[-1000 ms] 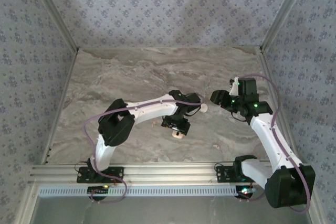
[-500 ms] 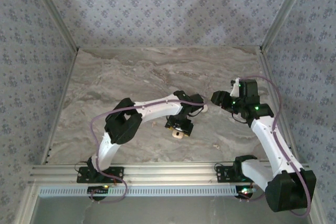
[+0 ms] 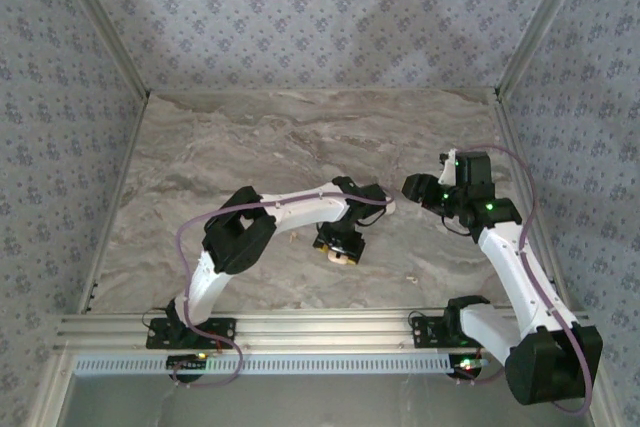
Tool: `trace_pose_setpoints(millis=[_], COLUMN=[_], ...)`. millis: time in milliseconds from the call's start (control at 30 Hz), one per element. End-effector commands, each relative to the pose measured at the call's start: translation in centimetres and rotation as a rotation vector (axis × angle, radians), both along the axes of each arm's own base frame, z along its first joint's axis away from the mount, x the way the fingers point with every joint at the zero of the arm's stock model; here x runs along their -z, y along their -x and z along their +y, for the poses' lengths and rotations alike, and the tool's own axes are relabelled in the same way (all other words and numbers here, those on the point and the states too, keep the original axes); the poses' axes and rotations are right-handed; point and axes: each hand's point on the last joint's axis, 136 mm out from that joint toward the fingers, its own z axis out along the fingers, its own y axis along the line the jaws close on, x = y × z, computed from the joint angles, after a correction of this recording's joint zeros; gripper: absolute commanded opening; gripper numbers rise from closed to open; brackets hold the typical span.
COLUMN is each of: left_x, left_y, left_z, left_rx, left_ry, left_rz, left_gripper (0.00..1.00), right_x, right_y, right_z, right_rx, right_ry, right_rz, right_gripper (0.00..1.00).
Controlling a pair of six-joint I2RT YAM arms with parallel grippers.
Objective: Insert the wireless bluetooth earbuds into the charging case
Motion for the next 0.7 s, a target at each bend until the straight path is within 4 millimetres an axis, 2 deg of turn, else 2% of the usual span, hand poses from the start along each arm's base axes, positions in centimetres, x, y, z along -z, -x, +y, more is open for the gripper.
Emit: trace_pose_setpoints(millis=[0, 167, 300, 567, 667], left_x=[0.9, 1.1, 0.2, -3.3, -4.9], left_y=[0.7, 0.4, -0.2, -1.8, -2.1], left_z=[0.7, 0.9, 0.6, 0.7, 0.4], left_rx=[0.009, 0.022, 0.057, 0.25, 0.371], left_ry=[-0.032, -0.033, -0.007, 0.09, 0.191], left_rz=[0.029, 0.005, -0.034, -0.169, -0.244], left_gripper=[0.68, 0.59, 0.53, 0.43, 0.44], right_x=[0.4, 0.4, 0.6, 0.8, 0.6], right_y=[0.7, 0.8, 1.1, 2.1, 2.2], right_z=[-0.2, -0.2, -0.2, 0.5, 1.5], right_rx=[0.009, 0.008, -0.001, -0.046, -0.101], right_ry=[0.01, 0.012, 0.014, -0.022, -0.075], right_rz=[0.021, 0.023, 0.035, 0.051, 0.035], right_gripper=[0.54, 0.54, 0.54, 0.54, 0.54])
